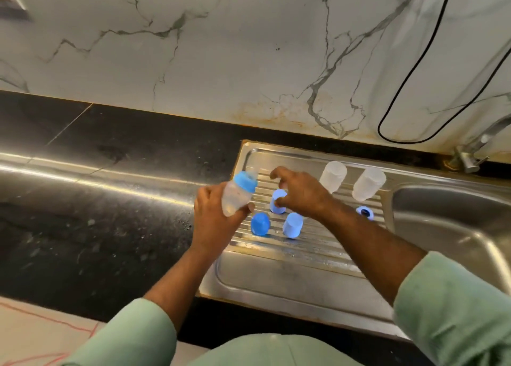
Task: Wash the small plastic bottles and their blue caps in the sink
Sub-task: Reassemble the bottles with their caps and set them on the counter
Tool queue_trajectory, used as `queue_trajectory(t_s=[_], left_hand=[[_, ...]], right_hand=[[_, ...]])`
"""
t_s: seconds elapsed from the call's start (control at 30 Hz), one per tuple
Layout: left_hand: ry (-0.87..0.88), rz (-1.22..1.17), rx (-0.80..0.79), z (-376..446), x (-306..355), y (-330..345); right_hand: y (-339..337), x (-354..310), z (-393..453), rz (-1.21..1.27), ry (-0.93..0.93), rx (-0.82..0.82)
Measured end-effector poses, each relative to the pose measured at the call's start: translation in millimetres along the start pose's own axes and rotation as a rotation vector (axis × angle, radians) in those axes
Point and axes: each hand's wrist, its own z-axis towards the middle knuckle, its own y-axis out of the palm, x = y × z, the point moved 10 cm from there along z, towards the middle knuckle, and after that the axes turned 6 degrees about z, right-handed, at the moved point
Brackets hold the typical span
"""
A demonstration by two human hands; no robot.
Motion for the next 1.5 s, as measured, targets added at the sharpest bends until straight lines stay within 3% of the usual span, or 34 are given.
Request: queue_trajectory(t_s=[0.2,0.33,0.4,0.53,0.63,0.83,1.07,1.5], left_hand=[[-0.168,-0.253,-0.104,0.2,-37.7,17.2],[-0.244,-0.356,-0.120,-1.6,-43.9,22.5],[-0.241,-0.361,-0.126,-2.9,-42.4,24.0],[-0.229,-0.367,-0.140,-3.3,-40.1,22.7],[-0.159,-0.375,-0.166,-3.4,-24.0,21.3],[0.084,-0.374,-0.234,-4.7,42.7,26.2],[0.208,-0.295,-0.289,-7.0,70.2,36.7],[0.237,-0.086,-0.062,-22.9,90.4,8.9]], right_hand=[[98.1,6.5,12.6,-0.523,-0.150,-0.119],[114.0,10.3,22.8,-0.625,-0.184,-0.130],[104.9,10.0,22.6,-0.479,-0.157,-0.118],[17.6,-0.7,-1.6,0.386,-0.012,0.146],[-39.9,-22.6,-32.1,0.604,-0.081,0.235],[-64.3,-55.4,-55.6,0.280,-0.251,0.118],[-63.4,-39.6,-63.7,0.205,-0.198,0.079],[-58.9,-55.0,-83.4,0.145,-0.175,0.273]])
